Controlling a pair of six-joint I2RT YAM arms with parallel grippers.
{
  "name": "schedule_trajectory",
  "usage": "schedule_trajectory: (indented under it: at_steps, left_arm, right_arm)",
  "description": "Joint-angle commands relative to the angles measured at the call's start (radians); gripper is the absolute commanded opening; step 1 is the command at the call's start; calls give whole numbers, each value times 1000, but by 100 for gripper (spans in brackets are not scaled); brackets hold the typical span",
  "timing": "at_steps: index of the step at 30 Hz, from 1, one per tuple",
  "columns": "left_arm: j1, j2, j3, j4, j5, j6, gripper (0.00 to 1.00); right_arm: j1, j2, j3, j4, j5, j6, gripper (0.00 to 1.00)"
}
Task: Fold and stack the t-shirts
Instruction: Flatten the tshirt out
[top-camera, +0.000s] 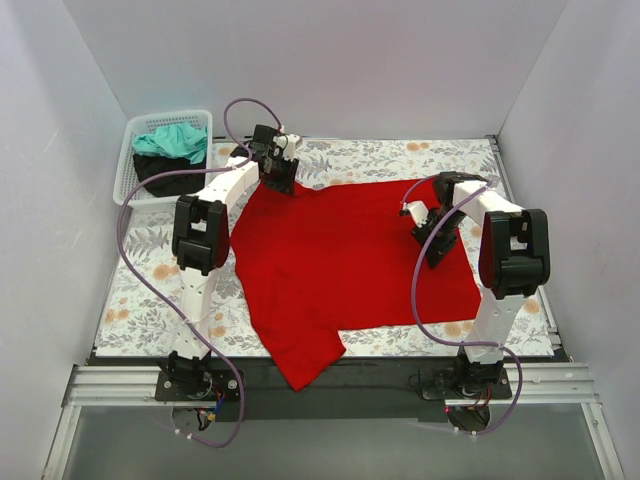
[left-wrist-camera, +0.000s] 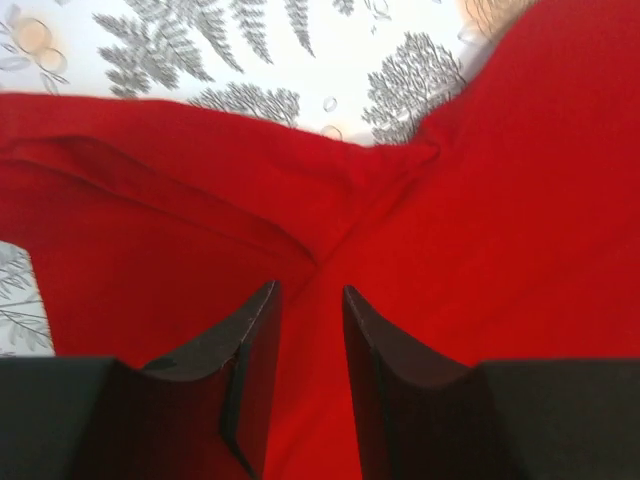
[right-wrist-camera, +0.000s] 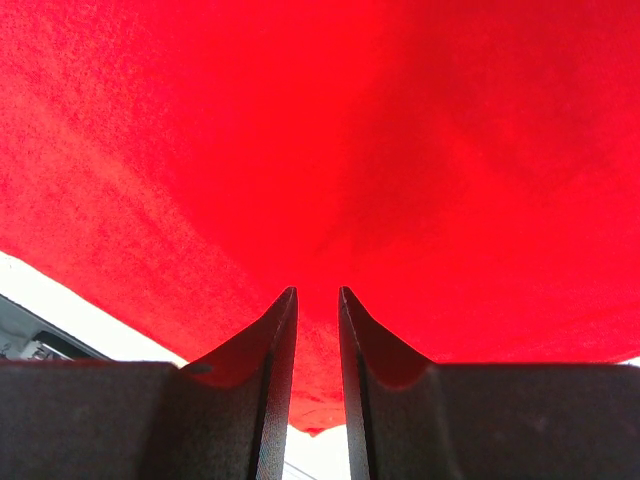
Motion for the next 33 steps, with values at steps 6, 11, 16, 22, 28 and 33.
schedule_trajectory:
  at_steps: [6, 11, 16, 22, 28, 33]
  left_arm:
    - [-43, 13, 25, -44, -60, -10, 29]
    - [-43, 65, 96, -5, -118, -15, 29]
    - [-45, 130, 181, -4, -152, -16, 29]
    - [-49, 121, 157, 79, -155, -1, 18]
    - [-57, 125, 158, 80, -175, 31, 25]
    - [-60, 128, 166, 45, -189, 44, 40]
  right_arm:
    - [13, 8, 9, 7, 19, 9, 29]
    - [13, 13, 8, 9, 21, 7, 29]
    - [13, 22, 12, 9, 19, 7, 29]
    - [15, 28, 9, 10, 21, 4, 29]
    - [15, 25, 6, 12, 21, 1, 29]
    - [15, 23, 2, 13, 21, -2, 29]
